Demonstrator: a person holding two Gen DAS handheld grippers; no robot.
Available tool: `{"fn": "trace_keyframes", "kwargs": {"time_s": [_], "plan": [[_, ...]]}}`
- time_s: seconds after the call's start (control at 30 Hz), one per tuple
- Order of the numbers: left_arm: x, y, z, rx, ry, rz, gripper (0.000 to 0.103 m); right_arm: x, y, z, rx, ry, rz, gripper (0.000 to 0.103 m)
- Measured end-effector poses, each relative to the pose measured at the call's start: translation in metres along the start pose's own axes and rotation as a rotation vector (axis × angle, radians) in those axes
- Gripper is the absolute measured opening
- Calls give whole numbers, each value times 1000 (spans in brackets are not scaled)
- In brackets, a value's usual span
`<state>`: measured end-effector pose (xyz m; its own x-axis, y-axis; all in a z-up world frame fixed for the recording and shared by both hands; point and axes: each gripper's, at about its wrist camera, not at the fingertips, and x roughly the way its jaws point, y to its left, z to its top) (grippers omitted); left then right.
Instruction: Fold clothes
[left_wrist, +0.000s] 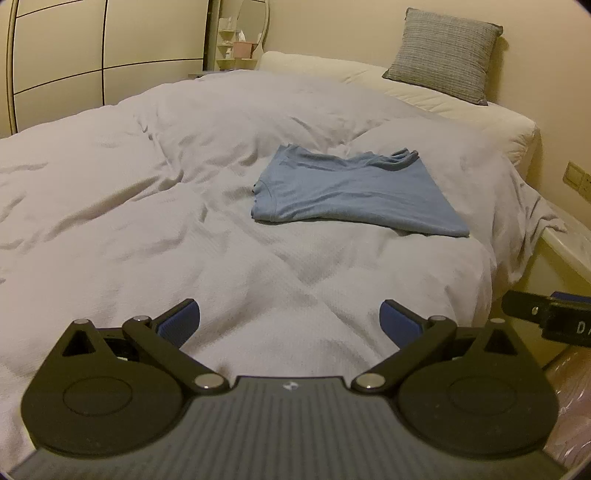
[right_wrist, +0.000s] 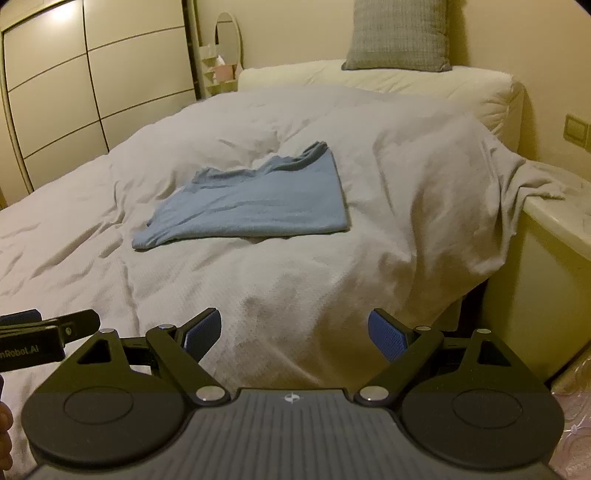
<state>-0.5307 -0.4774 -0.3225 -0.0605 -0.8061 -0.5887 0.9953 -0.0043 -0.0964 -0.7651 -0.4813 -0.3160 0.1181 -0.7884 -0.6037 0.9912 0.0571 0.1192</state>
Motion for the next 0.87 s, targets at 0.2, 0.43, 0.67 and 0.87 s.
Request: {"fn": "trace_keyframes", "kwargs": {"time_s": [0.2, 0.43, 0.67, 0.87], "plan": [[-8, -4, -5, 15, 2, -5, 102, -10, 2, -2, -9, -8, 2, 89], [-14, -9, -6, 22, -7, -8, 102, -16, 3, -3, -7, -13, 4, 89], [-16, -11, -3, 20, -19, -10, 102, -21, 3, -1, -7, -29, 6, 89], [-19, -9, -3, 12, -28, -12, 102, -23, 5, -1, -7, -31, 9, 89]]}}
